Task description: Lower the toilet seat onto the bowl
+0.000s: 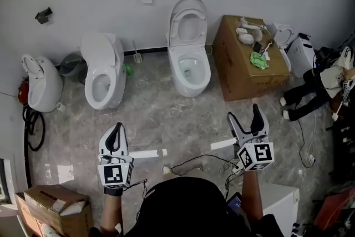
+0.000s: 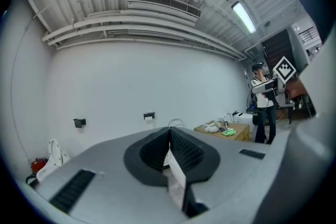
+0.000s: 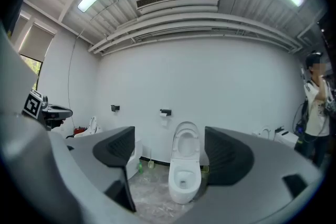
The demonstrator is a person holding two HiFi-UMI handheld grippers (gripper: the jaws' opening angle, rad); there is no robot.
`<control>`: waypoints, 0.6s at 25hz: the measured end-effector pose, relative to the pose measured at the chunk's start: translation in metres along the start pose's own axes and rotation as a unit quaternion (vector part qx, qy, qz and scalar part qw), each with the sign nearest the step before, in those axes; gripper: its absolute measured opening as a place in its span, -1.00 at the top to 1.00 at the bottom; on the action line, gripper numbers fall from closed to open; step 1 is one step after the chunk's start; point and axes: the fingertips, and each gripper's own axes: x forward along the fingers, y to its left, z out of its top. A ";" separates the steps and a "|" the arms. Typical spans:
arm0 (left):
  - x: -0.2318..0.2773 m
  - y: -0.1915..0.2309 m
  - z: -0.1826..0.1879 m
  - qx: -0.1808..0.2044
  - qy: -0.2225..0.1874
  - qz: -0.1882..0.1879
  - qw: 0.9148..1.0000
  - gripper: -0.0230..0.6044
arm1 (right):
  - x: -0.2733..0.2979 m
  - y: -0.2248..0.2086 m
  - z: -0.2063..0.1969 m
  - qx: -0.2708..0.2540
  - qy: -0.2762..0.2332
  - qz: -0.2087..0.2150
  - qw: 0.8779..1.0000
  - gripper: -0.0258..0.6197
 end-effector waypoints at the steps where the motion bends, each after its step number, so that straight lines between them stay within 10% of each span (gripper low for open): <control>1: 0.001 0.003 -0.003 -0.003 0.002 -0.004 1.000 0.89 | 0.002 0.003 -0.002 -0.002 0.007 -0.002 1.000 -0.36; 15: 0.082 -0.019 -0.024 0.007 0.017 -0.068 0.998 0.89 | 0.057 -0.012 -0.026 -0.022 0.045 -0.007 0.999 -0.36</control>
